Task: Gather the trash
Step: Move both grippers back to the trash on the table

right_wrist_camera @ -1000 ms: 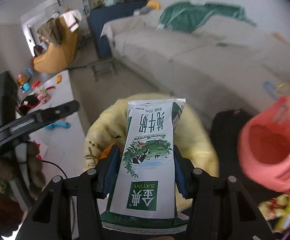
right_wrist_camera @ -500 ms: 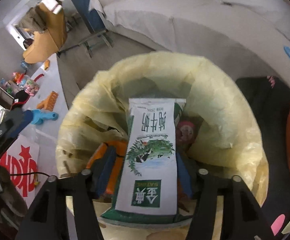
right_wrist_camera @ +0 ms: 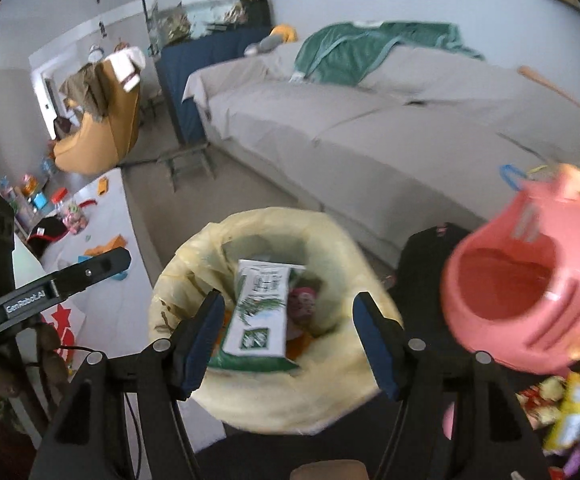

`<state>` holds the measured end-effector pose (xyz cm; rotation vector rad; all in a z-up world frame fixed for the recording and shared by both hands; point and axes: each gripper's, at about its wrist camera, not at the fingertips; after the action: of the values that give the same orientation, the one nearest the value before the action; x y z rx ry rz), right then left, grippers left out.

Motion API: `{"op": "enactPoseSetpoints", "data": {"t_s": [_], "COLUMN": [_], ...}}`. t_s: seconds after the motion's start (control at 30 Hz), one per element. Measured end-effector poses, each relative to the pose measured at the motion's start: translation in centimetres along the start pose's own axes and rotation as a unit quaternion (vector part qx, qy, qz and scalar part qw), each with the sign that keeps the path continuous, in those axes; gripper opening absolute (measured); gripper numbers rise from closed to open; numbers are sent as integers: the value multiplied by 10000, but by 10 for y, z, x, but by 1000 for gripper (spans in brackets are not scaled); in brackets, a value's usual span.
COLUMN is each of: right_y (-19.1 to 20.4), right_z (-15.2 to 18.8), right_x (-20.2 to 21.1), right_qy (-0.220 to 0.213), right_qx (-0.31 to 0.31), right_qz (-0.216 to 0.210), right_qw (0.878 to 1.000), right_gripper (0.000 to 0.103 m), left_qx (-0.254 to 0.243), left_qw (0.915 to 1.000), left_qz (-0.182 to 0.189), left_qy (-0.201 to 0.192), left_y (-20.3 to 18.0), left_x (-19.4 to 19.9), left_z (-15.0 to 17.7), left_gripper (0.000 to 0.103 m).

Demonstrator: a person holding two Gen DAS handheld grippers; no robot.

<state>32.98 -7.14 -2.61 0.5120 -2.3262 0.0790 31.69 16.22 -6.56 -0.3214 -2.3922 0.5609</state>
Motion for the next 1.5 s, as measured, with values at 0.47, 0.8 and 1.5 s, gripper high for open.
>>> {"op": "enactPoseSetpoints", "data": {"t_s": [0.47,0.8,1.5], "right_y": [-94,-174,-190], "right_z": [97,179,192], "right_x": [142,198,165], "right_qy": [-812,-989,-656], "right_qx": [-989,-1930,-2891], "right_qz": [867,1628,914], "right_qw": [9880,9625,9507], "right_gripper": [59,58,59], "left_qx": [-1205,-1825,-1906], "left_qw": [9850,9579,9528], "left_qz": [743,1384,1071], "left_qy": [990,1729,2104], "left_y": [-155,-240,-241], "left_x": [-20,-46,-92], "left_z": [78,139,123], "left_gripper": [48,48,48]}}
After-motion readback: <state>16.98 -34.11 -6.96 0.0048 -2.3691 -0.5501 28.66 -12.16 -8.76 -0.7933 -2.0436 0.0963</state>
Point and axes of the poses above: each gripper's, at about its wrist camera, not at the fingertips, and x roughly against the way its jaws point, y to its left, z to its underside
